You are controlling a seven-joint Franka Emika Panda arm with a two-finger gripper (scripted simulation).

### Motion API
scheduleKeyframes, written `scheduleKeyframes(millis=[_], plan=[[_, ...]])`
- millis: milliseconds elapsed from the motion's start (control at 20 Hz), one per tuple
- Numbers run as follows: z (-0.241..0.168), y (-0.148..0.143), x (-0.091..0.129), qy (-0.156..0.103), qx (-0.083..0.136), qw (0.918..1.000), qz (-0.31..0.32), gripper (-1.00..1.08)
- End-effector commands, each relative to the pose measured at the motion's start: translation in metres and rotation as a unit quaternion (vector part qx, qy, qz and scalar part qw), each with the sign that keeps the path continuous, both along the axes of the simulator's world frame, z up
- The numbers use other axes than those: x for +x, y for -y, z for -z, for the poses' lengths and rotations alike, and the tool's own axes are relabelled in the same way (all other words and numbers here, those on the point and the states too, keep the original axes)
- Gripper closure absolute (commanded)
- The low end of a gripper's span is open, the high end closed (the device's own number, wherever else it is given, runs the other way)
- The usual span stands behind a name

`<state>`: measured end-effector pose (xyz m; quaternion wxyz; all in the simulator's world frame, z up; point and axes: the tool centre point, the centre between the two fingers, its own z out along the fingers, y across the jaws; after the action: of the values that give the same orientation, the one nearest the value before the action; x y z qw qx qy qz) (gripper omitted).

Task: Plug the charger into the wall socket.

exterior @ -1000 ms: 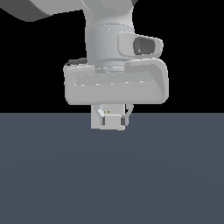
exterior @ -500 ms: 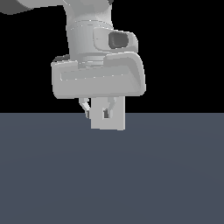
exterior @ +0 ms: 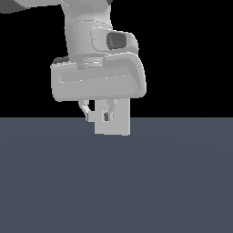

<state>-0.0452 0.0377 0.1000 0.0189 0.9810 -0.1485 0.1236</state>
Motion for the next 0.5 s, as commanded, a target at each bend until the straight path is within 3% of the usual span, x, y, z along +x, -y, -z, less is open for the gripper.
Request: scheduleKeyframes(millis=[0, 450], plan=[[0.0, 0.0, 0.0, 0.0, 0.0, 1.0, 0.0, 1.08], [0.0, 0.006, 0.019, 0.0, 0.001, 1.0, 0.0, 1.08]])
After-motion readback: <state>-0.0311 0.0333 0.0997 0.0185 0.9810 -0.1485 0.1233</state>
